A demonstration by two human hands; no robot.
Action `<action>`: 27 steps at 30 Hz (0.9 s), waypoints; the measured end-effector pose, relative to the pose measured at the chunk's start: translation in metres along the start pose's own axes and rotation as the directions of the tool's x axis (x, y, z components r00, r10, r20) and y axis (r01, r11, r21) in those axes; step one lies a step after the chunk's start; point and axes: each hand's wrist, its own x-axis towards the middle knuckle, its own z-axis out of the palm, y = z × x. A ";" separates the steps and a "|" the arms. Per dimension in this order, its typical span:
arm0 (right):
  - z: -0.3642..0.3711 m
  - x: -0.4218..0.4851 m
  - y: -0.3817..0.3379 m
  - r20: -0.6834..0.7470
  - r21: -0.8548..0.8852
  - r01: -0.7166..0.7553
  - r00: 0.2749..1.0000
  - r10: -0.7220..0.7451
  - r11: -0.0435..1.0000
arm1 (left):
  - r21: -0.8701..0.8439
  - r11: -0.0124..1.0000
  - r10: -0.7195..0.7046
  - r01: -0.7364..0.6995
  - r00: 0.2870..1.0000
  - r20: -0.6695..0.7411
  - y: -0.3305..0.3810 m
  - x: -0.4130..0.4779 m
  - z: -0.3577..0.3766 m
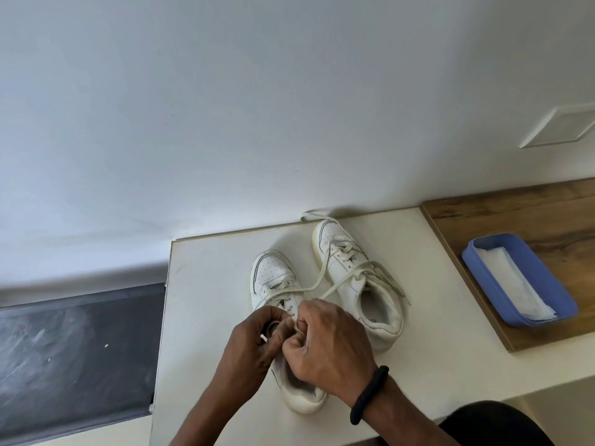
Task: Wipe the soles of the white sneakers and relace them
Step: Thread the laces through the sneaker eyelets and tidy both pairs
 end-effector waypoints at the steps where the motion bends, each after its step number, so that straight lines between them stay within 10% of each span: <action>1: -0.004 0.000 -0.001 0.029 -0.002 0.002 1.000 -0.002 1.000 | -0.004 1.000 -0.004 0.004 1.000 0.008 0.001 0.000 0.000; 6: -0.011 0.003 0.005 0.099 0.112 0.017 0.995 -0.028 0.994 | 0.017 1.000 0.000 -0.001 0.999 0.045 0.000 0.000 -0.002; 12: -0.002 0.003 0.010 -0.149 0.124 0.234 0.965 -0.215 0.964 | -0.057 0.998 -0.034 0.036 0.999 0.042 0.002 0.002 -0.004; 15: -0.003 0.002 0.010 -0.207 0.347 0.153 0.975 -0.083 0.925 | -0.054 0.997 -0.053 0.055 0.998 0.031 -0.003 0.002 -0.004; 18: -0.019 0.001 0.007 0.033 0.667 -0.111 0.992 0.119 0.737 | -0.036 0.998 -0.054 0.054 0.998 0.012 -0.002 0.002 -0.005; 21: -0.047 -0.005 0.005 0.248 0.849 -0.219 0.969 0.001 0.480 | -0.039 0.997 -0.071 0.071 0.997 0.010 -0.003 0.002 -0.005; 27: -0.133 -0.026 -0.003 0.073 0.929 0.000 0.981 -0.182 0.371 | -0.032 0.997 -0.070 0.070 0.997 -0.012 0.000 0.001 -0.007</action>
